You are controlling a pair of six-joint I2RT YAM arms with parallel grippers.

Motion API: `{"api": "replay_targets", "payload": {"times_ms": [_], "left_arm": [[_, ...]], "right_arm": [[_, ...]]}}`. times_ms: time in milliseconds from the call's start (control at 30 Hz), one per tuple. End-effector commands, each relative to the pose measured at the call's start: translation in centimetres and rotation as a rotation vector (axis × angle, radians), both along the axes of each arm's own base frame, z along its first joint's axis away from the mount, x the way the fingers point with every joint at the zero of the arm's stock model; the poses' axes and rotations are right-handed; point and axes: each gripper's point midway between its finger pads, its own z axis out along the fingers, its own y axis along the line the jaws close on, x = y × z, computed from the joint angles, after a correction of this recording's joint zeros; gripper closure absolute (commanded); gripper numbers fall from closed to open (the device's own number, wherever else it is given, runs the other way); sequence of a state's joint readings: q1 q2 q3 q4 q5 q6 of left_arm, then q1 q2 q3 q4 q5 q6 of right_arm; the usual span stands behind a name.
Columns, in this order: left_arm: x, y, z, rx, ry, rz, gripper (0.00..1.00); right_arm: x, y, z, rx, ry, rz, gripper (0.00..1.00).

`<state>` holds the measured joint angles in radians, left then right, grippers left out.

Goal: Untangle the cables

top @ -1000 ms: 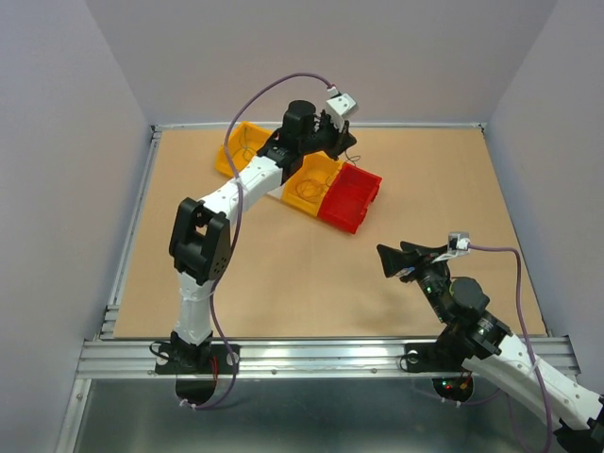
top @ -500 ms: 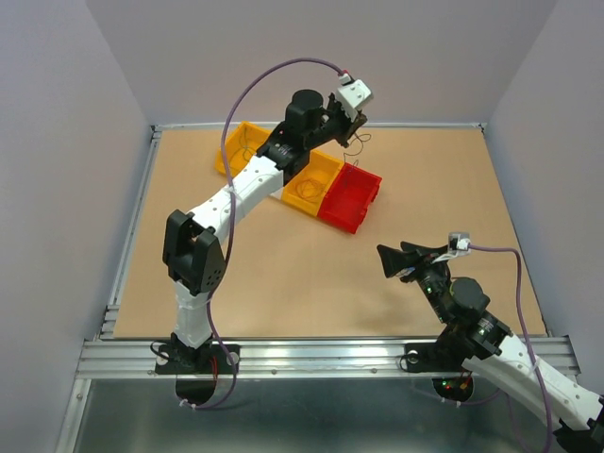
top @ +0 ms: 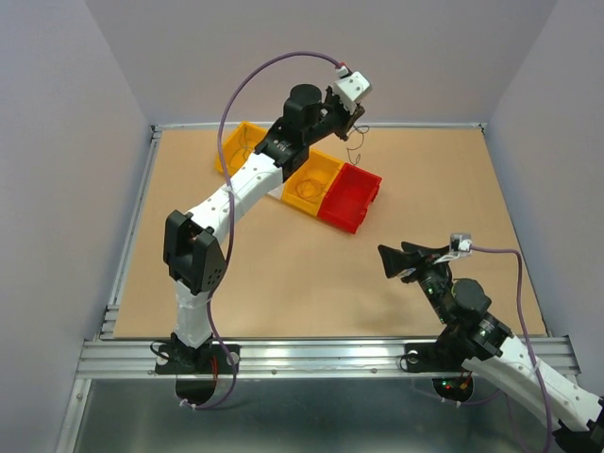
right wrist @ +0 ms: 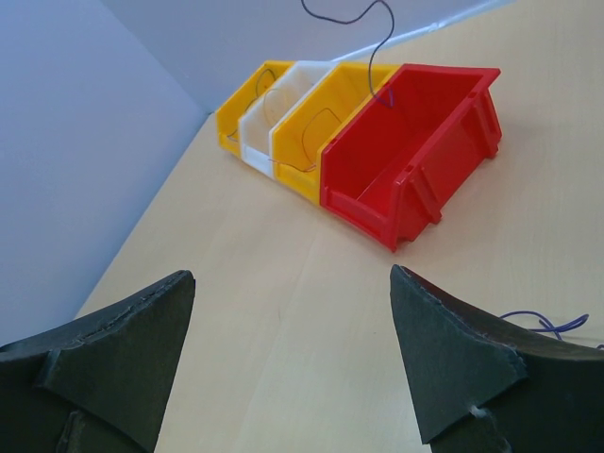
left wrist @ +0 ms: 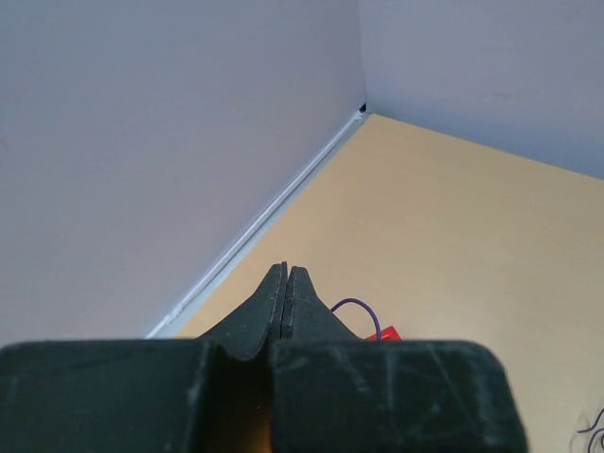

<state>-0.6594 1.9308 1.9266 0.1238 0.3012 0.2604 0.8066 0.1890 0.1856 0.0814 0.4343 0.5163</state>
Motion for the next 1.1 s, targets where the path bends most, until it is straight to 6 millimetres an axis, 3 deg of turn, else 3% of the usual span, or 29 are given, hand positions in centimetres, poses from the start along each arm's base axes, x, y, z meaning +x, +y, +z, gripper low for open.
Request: {"api": "replay_targets", "payload": {"times_ms": [0,100,233,333,600,700,733,767,867,967,1067], "left_arm": [[0.4,0.2,0.2,-0.006,-0.016,0.031,1.0],[0.0,-0.3,-3.0,0.025,0.045,0.004,1.0],[-0.4,-0.7,-9.5,0.096,0.159,-0.033,1.0],[-0.6,-0.8,-13.2,0.147,0.205,-0.046,1.0],[-0.9,-1.6,-18.6,0.227,0.274,-0.097,1.0],[-0.8,-1.7,-19.4,0.257,0.294,-0.105,1.0],[-0.8,-1.7,-19.3,0.268,0.287,-0.108,0.93],[-0.9,-1.7,-19.4,0.277,0.289,-0.111,0.67],[-1.2,-1.2,-19.0,0.303,0.267,-0.09,0.3],[-2.3,-0.7,-17.5,0.31,0.242,-0.102,0.17],[-4.1,0.0,-14.8,0.304,0.209,-0.111,0.11]], "right_arm": [[-0.2,0.2,0.0,0.008,-0.015,0.012,0.11],[-0.2,0.0,-0.1,0.009,-0.016,0.009,0.11],[-0.2,0.0,-0.1,0.009,-0.016,0.006,0.11],[-0.2,0.0,-0.1,0.012,-0.015,0.006,0.11],[-0.3,-0.5,-0.1,0.024,-0.015,-0.011,0.11],[-0.1,-0.8,-0.4,0.025,-0.009,-0.029,0.11],[-0.1,-0.9,-0.5,0.025,-0.004,-0.037,0.11],[0.1,-1.2,-0.6,0.029,0.004,-0.059,0.11],[0.6,-1.7,-1.1,0.021,0.036,-0.101,0.09],[1.1,-2.4,-1.6,0.024,0.082,-0.165,0.07],[1.5,-3.4,-2.3,0.048,0.149,-0.246,0.06]]}}
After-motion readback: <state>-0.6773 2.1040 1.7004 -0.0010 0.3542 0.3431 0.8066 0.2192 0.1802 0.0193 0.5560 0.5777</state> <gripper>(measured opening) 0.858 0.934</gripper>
